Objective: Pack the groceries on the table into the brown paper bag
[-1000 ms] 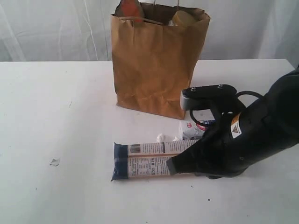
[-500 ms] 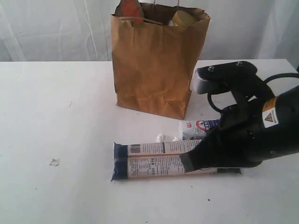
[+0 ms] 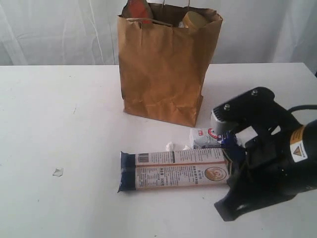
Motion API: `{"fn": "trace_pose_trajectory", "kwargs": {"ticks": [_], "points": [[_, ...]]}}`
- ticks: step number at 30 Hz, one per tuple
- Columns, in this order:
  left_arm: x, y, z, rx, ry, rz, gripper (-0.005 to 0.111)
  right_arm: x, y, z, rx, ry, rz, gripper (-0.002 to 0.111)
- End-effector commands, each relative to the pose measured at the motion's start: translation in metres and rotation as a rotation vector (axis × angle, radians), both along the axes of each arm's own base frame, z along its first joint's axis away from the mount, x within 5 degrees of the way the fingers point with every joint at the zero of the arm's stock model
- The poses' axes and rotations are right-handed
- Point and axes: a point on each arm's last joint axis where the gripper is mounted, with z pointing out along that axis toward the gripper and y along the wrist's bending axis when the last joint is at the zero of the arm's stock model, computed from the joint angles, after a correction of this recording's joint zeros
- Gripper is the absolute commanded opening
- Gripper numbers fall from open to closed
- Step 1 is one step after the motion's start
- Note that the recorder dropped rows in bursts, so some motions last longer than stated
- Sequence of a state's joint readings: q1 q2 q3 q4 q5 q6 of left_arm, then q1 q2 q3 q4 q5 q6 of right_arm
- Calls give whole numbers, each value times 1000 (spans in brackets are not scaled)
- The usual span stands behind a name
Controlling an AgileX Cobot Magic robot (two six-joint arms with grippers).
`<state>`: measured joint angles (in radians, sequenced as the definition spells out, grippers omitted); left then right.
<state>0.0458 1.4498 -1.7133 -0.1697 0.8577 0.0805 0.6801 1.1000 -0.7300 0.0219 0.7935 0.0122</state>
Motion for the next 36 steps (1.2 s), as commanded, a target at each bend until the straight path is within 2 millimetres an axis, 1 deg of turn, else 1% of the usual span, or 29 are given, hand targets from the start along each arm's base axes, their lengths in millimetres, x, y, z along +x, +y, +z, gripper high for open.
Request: {"fn": "trace_pose_trajectory", "kwargs": {"ticks": [1,5,6,7,9,10,13,14,15,16,17,18,19,20,22,23,24,25,26,28,30,35,36], "points": [[-45,1,-12,-5,-153,52,0,-1,-3,-12,-13,-26,15,0],[-101,3,-43,0,-324,108,0,2,-1,-12,30,-74,5,0],[-112,4,-51,8,-360,116,0,3,0,-11,45,-89,0,0],[-129,3,-65,11,-376,122,0,5,1,-10,68,-105,-12,0],[-152,3,-84,11,-383,125,0,8,3,-7,99,-141,-14,0],[-169,1,-100,7,-366,121,0,9,5,-6,116,-163,-14,0],[-209,-5,-129,-44,-315,94,0,11,5,-4,126,-195,-7,0],[-221,-7,-135,-63,-325,85,0,12,5,-4,116,-202,-1,0],[-245,-11,-141,-119,-399,75,0,12,3,-5,84,-207,11,0],[-253,-12,-140,-148,-457,87,0,12,1,-6,71,-196,7,0],[-270,-10,-137,-184,-614,114,0,15,-4,-5,60,-162,-49,0],[-275,-9,-137,-185,-667,121,0,18,-7,-3,56,-158,-72,0],[-279,-7,-143,-152,-733,137,0,27,-15,1,53,-161,-126,0],[-277,-6,-150,-135,-726,142,0,32,-17,2,50,-170,-142,0],[-263,-4,-186,-89,-608,152,0,64,-30,15,26,-251,-196,0],[-259,-3,-200,-89,-565,157,0,74,-33,20,13,-267,-199,0],[-255,-2,-213,-88,-544,167,0,89,-37,27,-37,-280,-174,0],[-253,-2,-221,-78,-525,166,0,97,-38,27,-83,-268,-135,0],[-252,-2,-231,-56,-496,160,0,107,-36,26,-192,-256,12,0],[-251,-2,-238,-36,-471,150,0,108,-32,19,-316,-180,286,0],[-251,-2,-238,-34,-481,151,0,108,-29,12,-347,-163,417,0],[-249,1,-227,-20,-602,175,0,113,-27,14,-337,-227,414,0],[-249,1,-226,-20,-609,177,0,114,-25,14,-317,-232,405,2]]}}
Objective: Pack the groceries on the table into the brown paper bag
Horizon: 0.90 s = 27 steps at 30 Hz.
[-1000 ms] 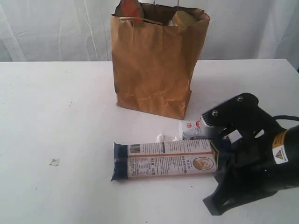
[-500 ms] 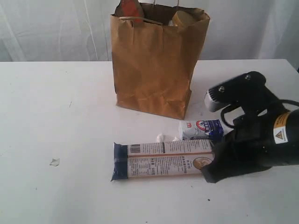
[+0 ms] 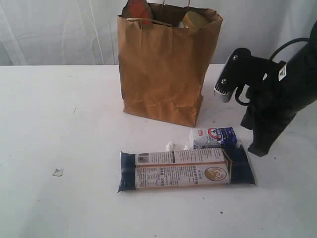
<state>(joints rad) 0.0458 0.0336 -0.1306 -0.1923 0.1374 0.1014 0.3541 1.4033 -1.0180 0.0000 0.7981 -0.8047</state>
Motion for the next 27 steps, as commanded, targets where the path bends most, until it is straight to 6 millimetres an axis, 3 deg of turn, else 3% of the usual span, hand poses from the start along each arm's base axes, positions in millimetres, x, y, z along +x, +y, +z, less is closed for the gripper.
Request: {"fn": "trace_pose_trajectory", "kwargs": {"ticks": [1,9,19,27], "points": [[1,2,7,1,-73,19,0,4,4,3,58,-38,2,5],[1,1,4,0,-48,12,0,1,14,5,213,12,-53,59],[1,1,5,0,-52,14,0,4,15,7,239,-23,-68,61],[1,1,5,-2,-52,14,0,8,24,12,411,-33,-143,61]]}}
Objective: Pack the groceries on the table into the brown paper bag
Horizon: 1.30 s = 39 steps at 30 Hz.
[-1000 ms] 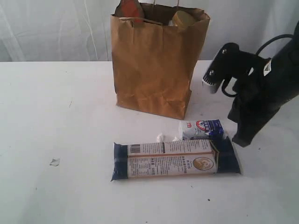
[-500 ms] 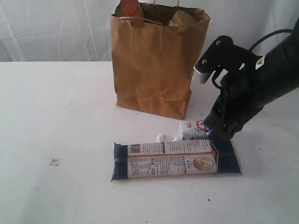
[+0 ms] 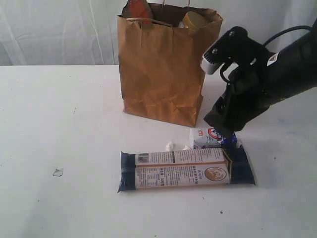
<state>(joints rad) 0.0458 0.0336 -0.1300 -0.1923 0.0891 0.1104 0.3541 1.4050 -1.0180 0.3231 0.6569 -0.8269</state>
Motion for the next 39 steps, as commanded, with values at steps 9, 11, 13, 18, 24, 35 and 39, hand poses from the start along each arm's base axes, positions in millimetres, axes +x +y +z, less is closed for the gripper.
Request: {"fn": "trace_pose_trajectory", "kwargs": {"ticks": [9,11,13,18,24,35,39], "points": [[-4,-6,-63,-23,364,-61,0,-4,1,-3,13,72,24,61],[-1,-5,-58,-38,304,-48,0,-3,1,-4,-14,52,50,61],[0,-4,-55,-52,265,-39,0,-2,0,-4,-36,36,63,61],[0,-4,-55,-52,265,-40,0,2,0,-2,-19,-4,44,61],[0,-4,-55,-50,267,-41,0,-10,1,-10,-23,170,51,55],[0,-4,-55,-50,267,-41,0,50,-9,-67,-308,83,-33,39],[0,-4,-55,-50,267,-41,0,59,-7,-80,-305,82,-54,39]]}}
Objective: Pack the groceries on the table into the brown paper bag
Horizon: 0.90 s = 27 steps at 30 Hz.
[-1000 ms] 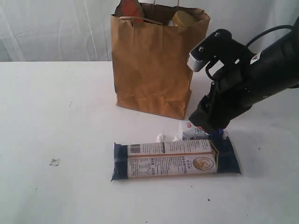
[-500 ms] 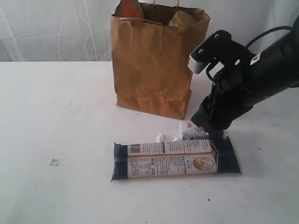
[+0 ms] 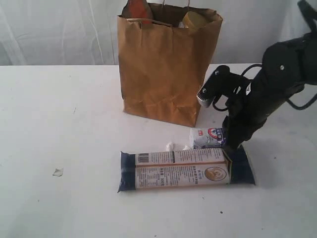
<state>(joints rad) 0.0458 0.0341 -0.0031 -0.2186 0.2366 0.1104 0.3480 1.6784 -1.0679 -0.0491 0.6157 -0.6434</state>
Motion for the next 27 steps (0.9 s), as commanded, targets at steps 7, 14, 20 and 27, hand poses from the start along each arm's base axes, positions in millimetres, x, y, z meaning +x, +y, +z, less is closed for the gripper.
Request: {"fn": "trace_pose_trajectory", "kwargs": {"ticks": [7,14,20,27], "points": [[0,0,-1,-15,-1,4,0,9,-1,-1,12,-48,-30,39],[0,0,-1,-15,-1,4,0,3,7,-9,-36,21,138,49],[-1,0,1,-14,-35,3,0,-4,15,-17,-267,25,536,64],[-1,0,1,-14,-35,3,0,-3,22,-17,-198,2,499,64]]}}
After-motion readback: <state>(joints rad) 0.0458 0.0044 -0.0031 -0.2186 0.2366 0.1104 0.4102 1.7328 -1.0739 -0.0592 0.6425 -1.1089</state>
